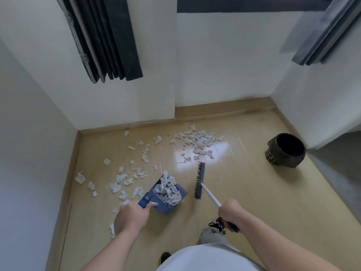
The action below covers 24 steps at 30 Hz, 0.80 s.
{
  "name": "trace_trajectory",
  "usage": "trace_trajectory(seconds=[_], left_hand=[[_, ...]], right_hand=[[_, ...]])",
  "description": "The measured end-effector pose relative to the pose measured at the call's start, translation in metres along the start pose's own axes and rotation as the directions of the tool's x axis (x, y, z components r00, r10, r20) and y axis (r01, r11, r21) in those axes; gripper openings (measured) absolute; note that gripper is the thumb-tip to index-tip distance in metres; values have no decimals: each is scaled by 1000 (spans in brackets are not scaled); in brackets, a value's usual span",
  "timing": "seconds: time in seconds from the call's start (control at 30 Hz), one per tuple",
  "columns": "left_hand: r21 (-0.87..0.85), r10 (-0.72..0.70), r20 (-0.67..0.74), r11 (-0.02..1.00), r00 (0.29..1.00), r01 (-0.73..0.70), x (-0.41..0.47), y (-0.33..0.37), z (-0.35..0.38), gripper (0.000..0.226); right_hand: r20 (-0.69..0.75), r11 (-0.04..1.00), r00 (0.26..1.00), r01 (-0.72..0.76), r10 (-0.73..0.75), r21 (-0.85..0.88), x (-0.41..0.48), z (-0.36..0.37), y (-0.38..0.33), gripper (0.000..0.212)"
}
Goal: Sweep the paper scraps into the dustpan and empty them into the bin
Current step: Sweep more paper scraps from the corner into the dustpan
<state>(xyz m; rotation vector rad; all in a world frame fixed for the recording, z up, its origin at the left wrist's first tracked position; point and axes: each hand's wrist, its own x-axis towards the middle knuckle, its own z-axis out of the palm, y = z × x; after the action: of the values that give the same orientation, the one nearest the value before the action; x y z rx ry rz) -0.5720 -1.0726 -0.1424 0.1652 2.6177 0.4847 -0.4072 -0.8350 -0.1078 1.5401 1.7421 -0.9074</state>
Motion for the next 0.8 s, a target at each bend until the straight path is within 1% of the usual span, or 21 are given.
trace_trajectory(seconds=[0.1, 0.13, 0.2, 0.3, 0.43, 0.63, 0.8], left_hand=[[28, 54, -34, 998, 998, -53, 6, 18, -11, 48], [37, 75, -42, 997, 996, -74, 8, 24, -14, 47], [46, 113, -58, 993, 992, -110, 9, 40, -20, 44], [58, 182, -77, 982, 980, -178, 10, 67, -27, 45], [71, 247, -110, 968, 963, -240, 4, 110, -33, 49], [75, 354, -150, 935, 923, -346, -8, 191, -28, 46], [109, 428, -156, 903, 890, -416, -25, 273, -12, 43]], right_hand=[[-31, 987, 1000, 1, 4, 159, -4, -8, 13, 16], [-44, 975, 999, 12, -2, 223, -4, -11, 18, 19], [-79, 942, 997, 27, -1, 335, -5, -19, 27, 18], [-128, 897, 992, 45, 13, 440, -4, -34, 33, 14], [-186, 815, 982, 89, 23, 573, -1, -59, 43, 14], [-234, 674, 972, 159, 22, 722, 9, -101, 74, 14], [-258, 601, 966, 200, 10, 774, 18, -145, 125, 15]])
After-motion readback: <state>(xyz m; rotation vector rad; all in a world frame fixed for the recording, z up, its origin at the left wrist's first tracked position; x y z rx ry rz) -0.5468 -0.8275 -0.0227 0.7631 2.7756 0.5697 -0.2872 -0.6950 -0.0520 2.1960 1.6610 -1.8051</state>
